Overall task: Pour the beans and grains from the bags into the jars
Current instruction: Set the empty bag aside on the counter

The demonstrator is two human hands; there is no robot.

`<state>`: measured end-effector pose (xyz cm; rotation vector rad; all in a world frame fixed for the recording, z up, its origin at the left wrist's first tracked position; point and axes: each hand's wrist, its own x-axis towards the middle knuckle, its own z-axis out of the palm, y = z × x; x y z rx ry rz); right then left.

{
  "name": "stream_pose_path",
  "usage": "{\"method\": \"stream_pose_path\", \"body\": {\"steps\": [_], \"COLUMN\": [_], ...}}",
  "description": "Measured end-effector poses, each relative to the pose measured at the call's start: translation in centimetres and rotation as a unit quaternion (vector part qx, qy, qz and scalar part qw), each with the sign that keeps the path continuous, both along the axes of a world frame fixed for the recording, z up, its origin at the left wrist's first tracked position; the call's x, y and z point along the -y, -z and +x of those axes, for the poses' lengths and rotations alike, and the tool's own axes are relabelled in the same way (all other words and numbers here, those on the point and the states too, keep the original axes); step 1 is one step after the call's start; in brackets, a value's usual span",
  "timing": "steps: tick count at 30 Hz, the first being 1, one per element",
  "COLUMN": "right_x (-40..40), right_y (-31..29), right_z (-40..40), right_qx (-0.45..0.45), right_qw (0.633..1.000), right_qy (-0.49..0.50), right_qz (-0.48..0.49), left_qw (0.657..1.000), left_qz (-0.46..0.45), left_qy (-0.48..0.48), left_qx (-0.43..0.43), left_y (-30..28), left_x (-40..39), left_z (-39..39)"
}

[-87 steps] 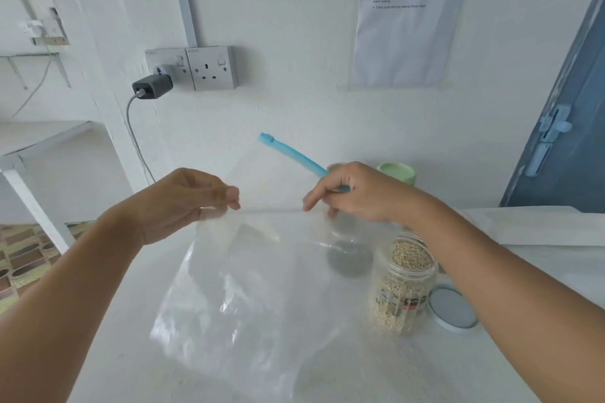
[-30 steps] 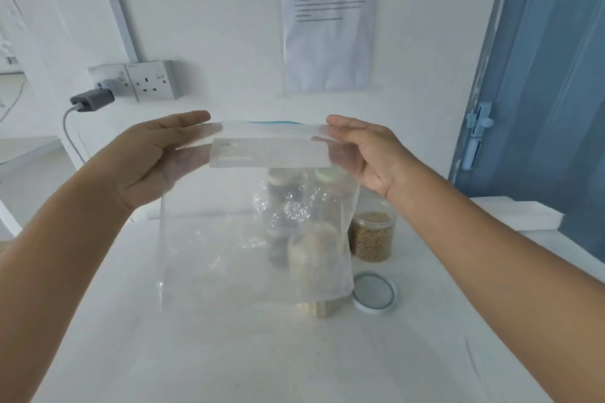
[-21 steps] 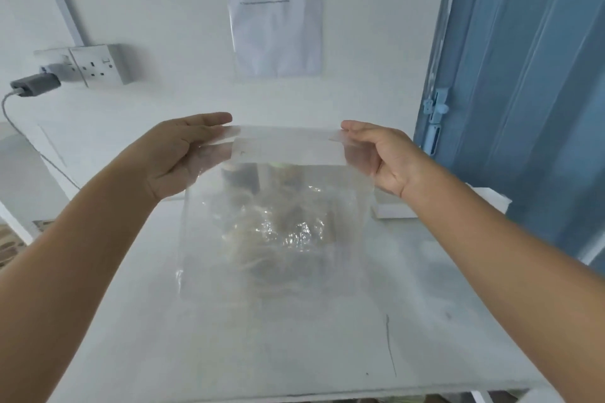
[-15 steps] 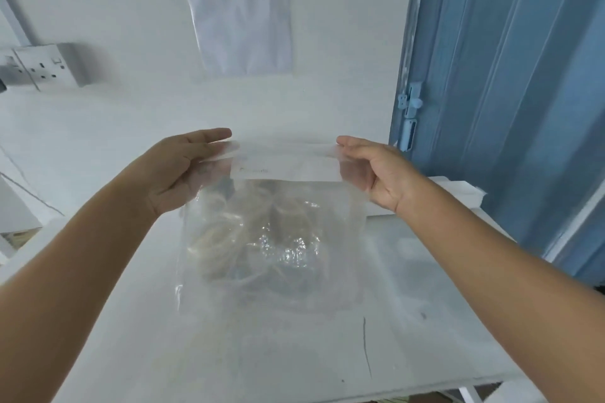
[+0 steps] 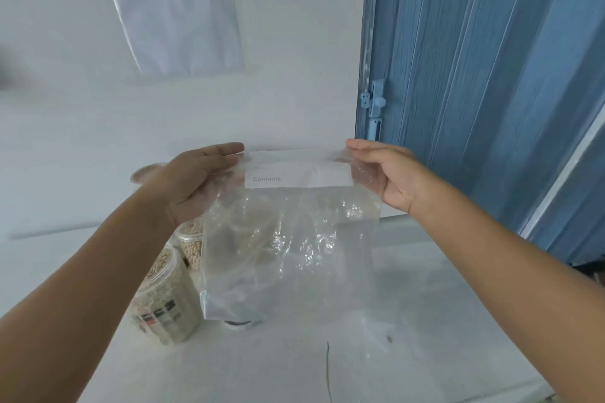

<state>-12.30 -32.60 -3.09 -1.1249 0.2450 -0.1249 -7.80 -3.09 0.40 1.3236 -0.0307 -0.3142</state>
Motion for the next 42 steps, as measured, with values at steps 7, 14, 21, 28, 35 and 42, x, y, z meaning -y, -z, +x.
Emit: {"method": "stream_pose_path", "body": {"steps": [7, 14, 21, 28, 35, 42], "right_x": [6.9, 14.3, 20.0, 20.9, 20.3, 20.1], "right_y": [0.2, -0.3, 0.9, 10.7, 15.1, 15.8], "right_z": [0.7, -0.6, -0.4, -3.0, -4.1, -3.1], "right_qx": [-0.012, -0.045, -0.110, -0.222, -0.251, -0.236], "right_qw": [0.999, 0.997, 0.991, 0.970, 0.964, 0.967], "right_qy": [-0.022, -0.058, -0.071, -0.072, -0.036, -0.010], "right_qz": [-0.027, -0.022, -0.011, -0.070, -0.085, -0.100], "left_qw": [0.999, 0.997, 0.985, 0.982, 0.978, 0.958], "left_qz": [-0.001, -0.035, -0.074, 0.000, 0.048, 0.255], "left_qy": [-0.024, -0.028, -0.002, 0.045, 0.075, 0.089], "left_qx": [-0.022, -0.055, -0.157, -0.186, -0.189, -0.097], "left_y": [-0.3, 1.3, 3.6, 13.0, 18.1, 18.0], "left_x": [6.9, 13.5, 17.3, 18.6, 18.0, 18.6], "left_z": [-1.5, -2.5, -2.2, -3.9, -3.9, -2.2]}}
